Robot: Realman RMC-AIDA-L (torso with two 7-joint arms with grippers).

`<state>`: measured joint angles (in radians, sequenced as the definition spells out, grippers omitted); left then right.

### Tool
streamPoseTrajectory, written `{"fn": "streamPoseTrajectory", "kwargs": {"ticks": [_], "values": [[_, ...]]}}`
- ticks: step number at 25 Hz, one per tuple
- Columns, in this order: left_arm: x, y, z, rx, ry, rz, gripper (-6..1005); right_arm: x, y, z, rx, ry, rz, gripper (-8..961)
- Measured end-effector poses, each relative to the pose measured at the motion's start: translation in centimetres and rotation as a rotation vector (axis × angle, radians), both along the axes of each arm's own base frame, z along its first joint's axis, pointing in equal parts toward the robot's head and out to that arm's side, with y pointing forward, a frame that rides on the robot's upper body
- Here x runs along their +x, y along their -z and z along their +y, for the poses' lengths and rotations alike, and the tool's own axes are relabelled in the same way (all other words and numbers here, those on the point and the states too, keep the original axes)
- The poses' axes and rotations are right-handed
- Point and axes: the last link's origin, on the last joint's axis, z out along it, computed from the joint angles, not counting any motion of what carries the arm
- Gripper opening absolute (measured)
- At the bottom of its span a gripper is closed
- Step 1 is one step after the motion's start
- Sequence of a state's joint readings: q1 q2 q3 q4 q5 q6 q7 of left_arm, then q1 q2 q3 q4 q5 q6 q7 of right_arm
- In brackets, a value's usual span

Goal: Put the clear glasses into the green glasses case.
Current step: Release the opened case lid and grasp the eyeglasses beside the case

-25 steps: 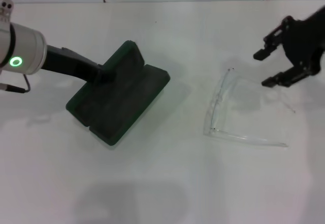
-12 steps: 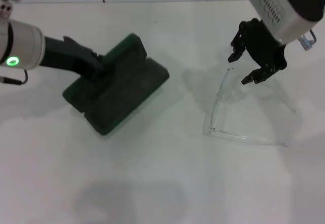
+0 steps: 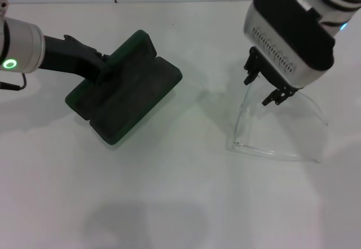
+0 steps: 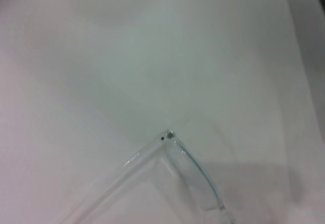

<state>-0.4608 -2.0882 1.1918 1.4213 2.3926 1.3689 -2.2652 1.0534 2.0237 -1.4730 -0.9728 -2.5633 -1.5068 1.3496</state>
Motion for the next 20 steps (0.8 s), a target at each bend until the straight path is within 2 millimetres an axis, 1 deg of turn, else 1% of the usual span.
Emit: {"fn": "streamPoseTrajectory", "kwargs": {"ticks": [3,8,16,20], "values": [[-0.1,0.1,0.0,-0.003,-0.006,-0.002,208,0.0,0.9,0.1,-0.020,-0.038,-0.008,500],[-0.6,0.4,-0.1,-0.007,-0.034,-0.013,207,-0.6,2.0,0.2,-0.042,-0.084,-0.005,500],[-1.0,0.6,-0.1,-0.011,-0.042,-0.012,208,-0.8,3.8,0.0,-0.099,-0.116,-0.038,499],[-1.0,0.6,-0.1,-0.011,-0.043,-0.009,208,-0.7,4.0,0.0,-0.108,-0.116,-0.050,499]]}}
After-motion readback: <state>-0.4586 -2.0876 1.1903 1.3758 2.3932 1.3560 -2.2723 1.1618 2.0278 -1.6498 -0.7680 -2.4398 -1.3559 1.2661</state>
